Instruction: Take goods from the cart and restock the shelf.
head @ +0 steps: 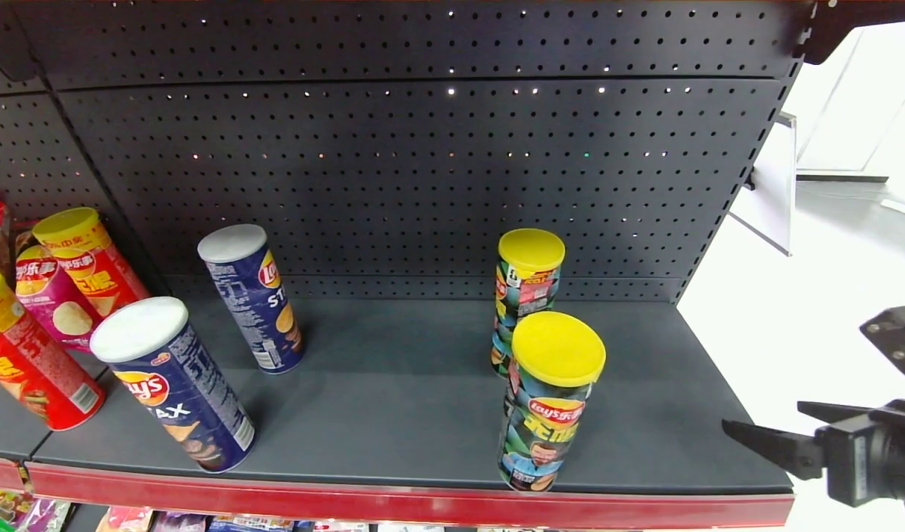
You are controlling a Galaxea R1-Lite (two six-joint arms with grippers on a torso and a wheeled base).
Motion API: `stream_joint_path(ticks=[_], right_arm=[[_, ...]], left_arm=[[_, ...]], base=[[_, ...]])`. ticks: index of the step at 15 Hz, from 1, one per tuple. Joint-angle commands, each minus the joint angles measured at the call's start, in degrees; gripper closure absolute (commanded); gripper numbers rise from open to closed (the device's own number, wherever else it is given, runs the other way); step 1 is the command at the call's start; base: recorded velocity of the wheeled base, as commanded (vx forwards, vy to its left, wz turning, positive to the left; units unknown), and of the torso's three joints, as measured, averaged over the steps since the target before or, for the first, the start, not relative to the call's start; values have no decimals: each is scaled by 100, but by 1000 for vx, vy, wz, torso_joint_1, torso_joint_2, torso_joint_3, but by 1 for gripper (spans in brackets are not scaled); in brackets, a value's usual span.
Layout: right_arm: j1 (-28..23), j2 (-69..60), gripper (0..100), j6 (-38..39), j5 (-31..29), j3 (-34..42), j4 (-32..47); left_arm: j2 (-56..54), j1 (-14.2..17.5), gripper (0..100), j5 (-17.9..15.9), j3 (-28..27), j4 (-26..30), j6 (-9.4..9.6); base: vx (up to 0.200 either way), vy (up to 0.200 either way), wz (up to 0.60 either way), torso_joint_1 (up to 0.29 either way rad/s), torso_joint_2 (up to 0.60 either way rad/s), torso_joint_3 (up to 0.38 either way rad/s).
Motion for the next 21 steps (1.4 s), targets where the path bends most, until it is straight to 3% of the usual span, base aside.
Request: stream_joint_path(ticks=[1, 9, 21], right_arm=[[483, 960, 0, 11, -208, -11, -333], [1415, 1821, 0, 204, -340, -161, -711], [1837, 2753, 0, 178, -604, -381, -1142]], left_arm=[[-2, -2, 0, 1, 0, 0, 4], [-2, -2, 0, 1, 0, 0, 4], [-2, -2, 0, 1, 0, 0, 4]], base=[[0, 0, 0, 0, 0, 0], [0, 0, 0, 0, 0, 0], [0, 0, 0, 0, 0, 0]])
